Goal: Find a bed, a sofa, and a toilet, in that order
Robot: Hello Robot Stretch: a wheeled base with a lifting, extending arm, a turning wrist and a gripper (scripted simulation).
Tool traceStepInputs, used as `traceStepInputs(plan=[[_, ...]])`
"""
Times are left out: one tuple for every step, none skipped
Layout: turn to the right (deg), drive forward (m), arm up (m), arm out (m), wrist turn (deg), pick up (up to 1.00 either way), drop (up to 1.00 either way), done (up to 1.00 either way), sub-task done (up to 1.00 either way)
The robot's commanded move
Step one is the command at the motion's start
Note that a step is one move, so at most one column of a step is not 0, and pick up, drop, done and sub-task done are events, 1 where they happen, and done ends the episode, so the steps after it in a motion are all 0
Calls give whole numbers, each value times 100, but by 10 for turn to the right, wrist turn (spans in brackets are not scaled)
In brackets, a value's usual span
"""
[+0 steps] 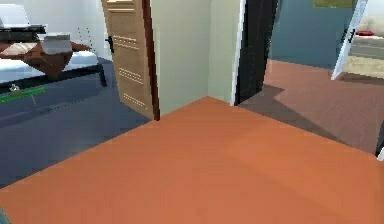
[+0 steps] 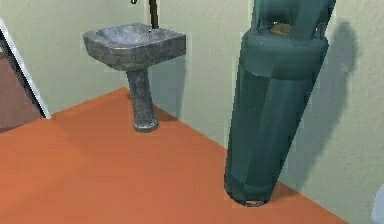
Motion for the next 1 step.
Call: traceStepInputs(plan=[[30,0,0,0,0,0,0,0,0]])
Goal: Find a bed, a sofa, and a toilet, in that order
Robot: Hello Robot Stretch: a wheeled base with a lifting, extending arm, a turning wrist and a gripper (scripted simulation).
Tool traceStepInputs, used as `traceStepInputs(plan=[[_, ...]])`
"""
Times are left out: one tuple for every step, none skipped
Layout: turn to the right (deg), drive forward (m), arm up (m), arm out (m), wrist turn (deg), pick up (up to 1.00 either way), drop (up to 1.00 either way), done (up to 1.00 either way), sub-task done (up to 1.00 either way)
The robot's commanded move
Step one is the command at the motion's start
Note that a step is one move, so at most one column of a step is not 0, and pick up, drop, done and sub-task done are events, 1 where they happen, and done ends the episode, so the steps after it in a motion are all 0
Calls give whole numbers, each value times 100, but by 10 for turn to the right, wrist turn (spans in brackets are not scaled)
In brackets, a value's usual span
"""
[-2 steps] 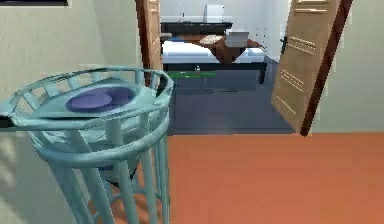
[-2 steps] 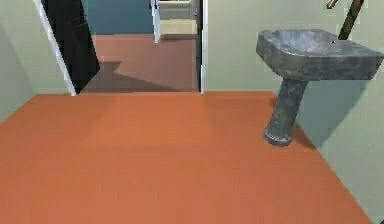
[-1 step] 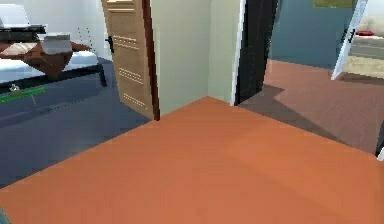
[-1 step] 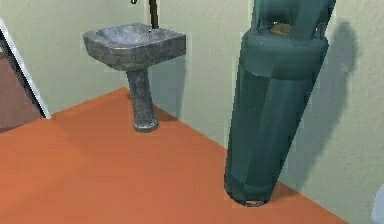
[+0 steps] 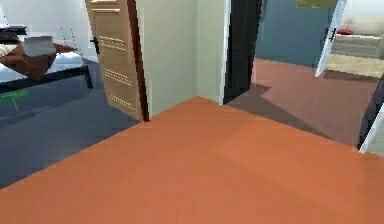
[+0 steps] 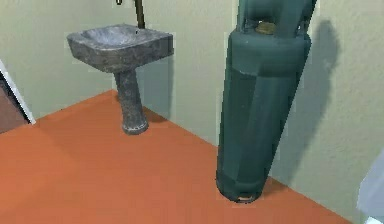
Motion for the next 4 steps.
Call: traceStepInputs(plan=[[0,15,0,0,0,0,0,0,0],[450,0,0,0,0,0,0,0,0],[450,0,0,0,0,0,0,0,0],[450,0,0,0,0,0,0,0,0]])
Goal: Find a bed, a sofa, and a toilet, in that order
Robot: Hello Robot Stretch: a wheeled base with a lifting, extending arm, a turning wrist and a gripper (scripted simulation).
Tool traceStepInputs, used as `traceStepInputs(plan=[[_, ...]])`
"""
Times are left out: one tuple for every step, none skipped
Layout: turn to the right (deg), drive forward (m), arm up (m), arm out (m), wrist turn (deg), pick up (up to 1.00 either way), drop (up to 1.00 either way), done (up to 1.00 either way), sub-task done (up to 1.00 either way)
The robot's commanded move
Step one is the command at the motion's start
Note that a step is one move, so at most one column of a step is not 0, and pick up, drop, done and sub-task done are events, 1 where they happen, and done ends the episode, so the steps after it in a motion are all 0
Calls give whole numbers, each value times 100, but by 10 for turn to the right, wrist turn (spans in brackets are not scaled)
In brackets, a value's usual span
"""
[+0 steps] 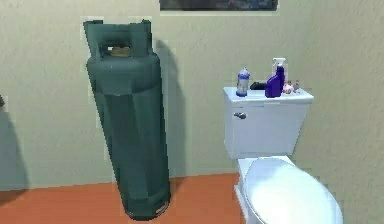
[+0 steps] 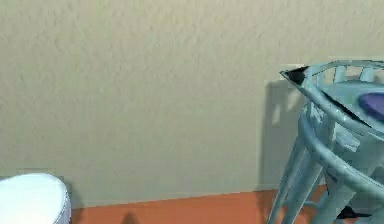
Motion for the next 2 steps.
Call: traceStepInputs(plan=[[300,0,0,0,0,0,0,0,0],[0,0,0,0,0,0,0,100,0]])
